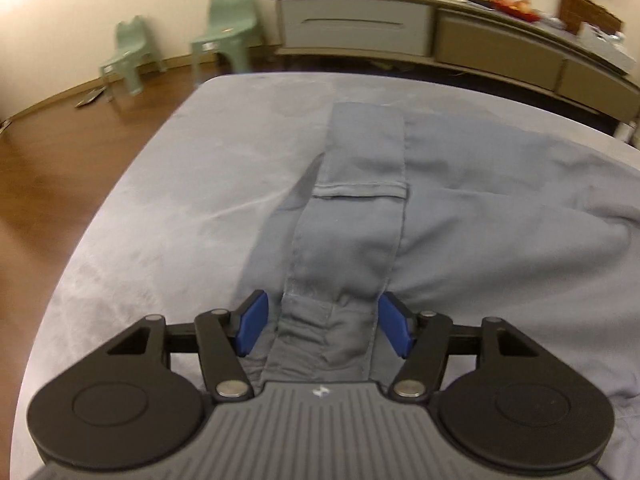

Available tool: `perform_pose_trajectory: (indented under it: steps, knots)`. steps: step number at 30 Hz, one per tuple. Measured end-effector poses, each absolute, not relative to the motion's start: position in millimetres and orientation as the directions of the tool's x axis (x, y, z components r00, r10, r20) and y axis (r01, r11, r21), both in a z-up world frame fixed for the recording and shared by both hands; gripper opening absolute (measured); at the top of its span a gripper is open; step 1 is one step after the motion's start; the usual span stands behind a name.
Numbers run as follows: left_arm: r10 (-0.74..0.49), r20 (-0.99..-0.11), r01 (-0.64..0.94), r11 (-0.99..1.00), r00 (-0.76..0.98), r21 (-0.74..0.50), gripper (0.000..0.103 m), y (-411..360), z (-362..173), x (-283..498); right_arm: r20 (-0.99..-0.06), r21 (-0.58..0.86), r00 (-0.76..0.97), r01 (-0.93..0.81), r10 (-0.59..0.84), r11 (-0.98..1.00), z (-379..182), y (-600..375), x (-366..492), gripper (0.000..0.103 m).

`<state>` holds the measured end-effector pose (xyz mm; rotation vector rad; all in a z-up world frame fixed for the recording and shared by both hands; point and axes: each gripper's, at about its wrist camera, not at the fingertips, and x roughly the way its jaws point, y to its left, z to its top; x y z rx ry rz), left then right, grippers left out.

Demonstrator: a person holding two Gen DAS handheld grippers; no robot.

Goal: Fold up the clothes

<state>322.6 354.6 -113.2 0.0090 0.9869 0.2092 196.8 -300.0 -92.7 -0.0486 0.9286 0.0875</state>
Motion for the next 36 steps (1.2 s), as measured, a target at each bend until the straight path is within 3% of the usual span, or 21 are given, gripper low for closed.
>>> perform_pose_trajectory:
  steps: [5, 8, 11, 13, 14, 16, 20, 23, 25, 28, 29, 30, 32, 36]
  knots:
    - [0.230, -0.842, -0.231, 0.964, 0.488, 0.129, 0.069, 357, -106, 314, -0.798, -0.101, 0.592, 0.054, -0.113, 0.993, -90, -347, 190, 0.067]
    - [0.166, -0.833, -0.207, 0.976, 0.528, 0.063, 0.067, 364, -92, 305, -0.788, -0.158, 0.578, 0.143, -0.212, 0.977, -88, -375, 186, 0.068]
    - [0.107, -0.779, -0.198, 0.980, 0.618, -0.022, 0.082, 375, -73, 302, -0.701, -0.321, 0.618, 0.171, -0.355, 0.931, -70, -354, 186, 0.062]
    - [0.073, -0.748, -0.198, 0.977, 0.660, -0.080, 0.087, 381, -67, 304, -0.633, -0.292, 0.723, 0.107, -0.276, 0.950, -42, -315, 184, 0.067]
    - [0.044, -0.739, -0.190, 0.975, 0.672, -0.115, 0.088, 384, -66, 307, -0.598, -0.270, 0.771, 0.062, -0.218, 0.961, -28, -292, 185, 0.075]
    - [-0.010, -0.740, -0.146, 0.978, 0.672, -0.146, 0.088, 384, -71, 313, -0.564, -0.216, 0.826, -0.113, -0.030, 0.970, -7, -233, 191, 0.084]
    - [0.008, -0.742, -0.097, 0.992, 0.670, -0.077, 0.089, 380, -82, 328, -0.551, -0.236, 0.790, -0.456, 0.268, 0.858, 5, -105, 215, 0.086]
    - [-0.014, -0.728, -0.084, 0.992, 0.686, -0.098, 0.089, 384, -87, 334, -0.537, -0.280, 0.739, -0.611, 0.407, 0.741, 3, -22, 238, 0.090]
    - [-0.086, -0.709, -0.020, 0.990, 0.700, -0.140, 0.089, 387, -88, 333, -0.537, -0.330, 0.714, -0.667, 0.449, 0.668, 1, 25, 256, 0.090]
    - [-0.245, -0.678, 0.124, 0.967, 0.693, -0.222, 0.074, 387, -87, 323, -0.553, -0.366, 0.677, -0.721, 0.486, 0.588, -8, 84, 283, 0.090]
    - [-0.268, -0.671, 0.152, 0.962, 0.692, -0.227, 0.063, 386, -86, 320, -0.558, -0.375, 0.669, -0.731, 0.491, 0.570, -12, 98, 293, 0.090]
    - [-0.291, -0.664, 0.180, 0.956, 0.689, -0.232, 0.059, 385, -85, 316, -0.564, -0.382, 0.667, -0.734, 0.487, 0.562, -15, 111, 301, 0.090]
    - [-0.331, -0.635, 0.214, 0.943, 0.698, -0.256, 0.060, 389, -84, 312, -0.576, -0.391, 0.661, -0.739, 0.480, 0.548, -21, 133, 315, 0.090]
    - [-0.283, -0.632, 0.139, 0.953, 0.722, -0.268, 0.074, 410, -97, 318, -0.613, -0.357, 0.635, -0.754, 0.470, 0.552, -30, 143, 329, 0.090]
